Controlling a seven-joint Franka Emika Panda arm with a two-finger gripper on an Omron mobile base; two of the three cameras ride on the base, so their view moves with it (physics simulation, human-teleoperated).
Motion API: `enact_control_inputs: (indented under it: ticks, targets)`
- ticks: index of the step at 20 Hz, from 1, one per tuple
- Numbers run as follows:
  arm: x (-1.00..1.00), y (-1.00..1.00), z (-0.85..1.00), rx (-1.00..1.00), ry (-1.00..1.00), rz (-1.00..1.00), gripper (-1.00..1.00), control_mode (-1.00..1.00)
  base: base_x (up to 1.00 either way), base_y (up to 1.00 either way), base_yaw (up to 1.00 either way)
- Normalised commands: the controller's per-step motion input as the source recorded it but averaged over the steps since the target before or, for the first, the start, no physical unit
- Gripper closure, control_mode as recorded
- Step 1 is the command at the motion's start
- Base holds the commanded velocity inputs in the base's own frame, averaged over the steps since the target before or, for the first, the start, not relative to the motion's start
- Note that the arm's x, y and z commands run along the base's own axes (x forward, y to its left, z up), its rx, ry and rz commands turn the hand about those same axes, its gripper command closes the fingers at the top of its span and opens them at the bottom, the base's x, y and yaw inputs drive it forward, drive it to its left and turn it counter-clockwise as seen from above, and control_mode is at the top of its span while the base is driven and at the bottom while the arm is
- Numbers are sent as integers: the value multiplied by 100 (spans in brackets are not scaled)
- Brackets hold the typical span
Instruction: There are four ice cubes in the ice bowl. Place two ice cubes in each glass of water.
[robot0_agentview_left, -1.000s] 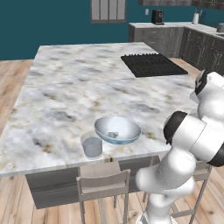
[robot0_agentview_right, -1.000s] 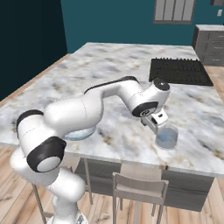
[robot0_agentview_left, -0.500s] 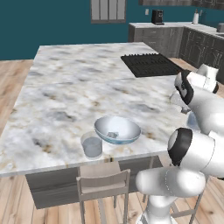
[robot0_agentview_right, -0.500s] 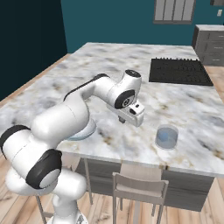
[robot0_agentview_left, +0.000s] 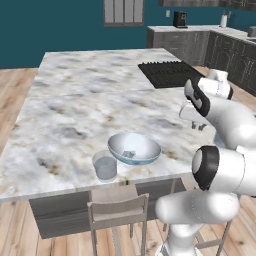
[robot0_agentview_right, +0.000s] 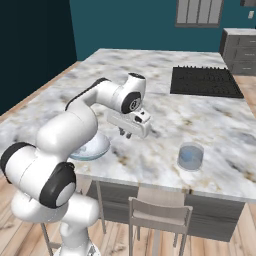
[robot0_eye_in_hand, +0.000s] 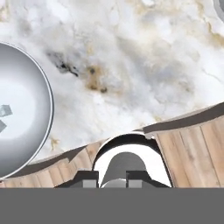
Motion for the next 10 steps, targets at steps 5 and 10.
enact_control_inputs:
  ticks: [5, 10]
  targets:
    - [0, 40, -1, 4, 0, 0, -100, -100, 0, 0, 0]
    - [0, 51, -1, 7, 0, 0, -100, -100, 0, 0, 0]
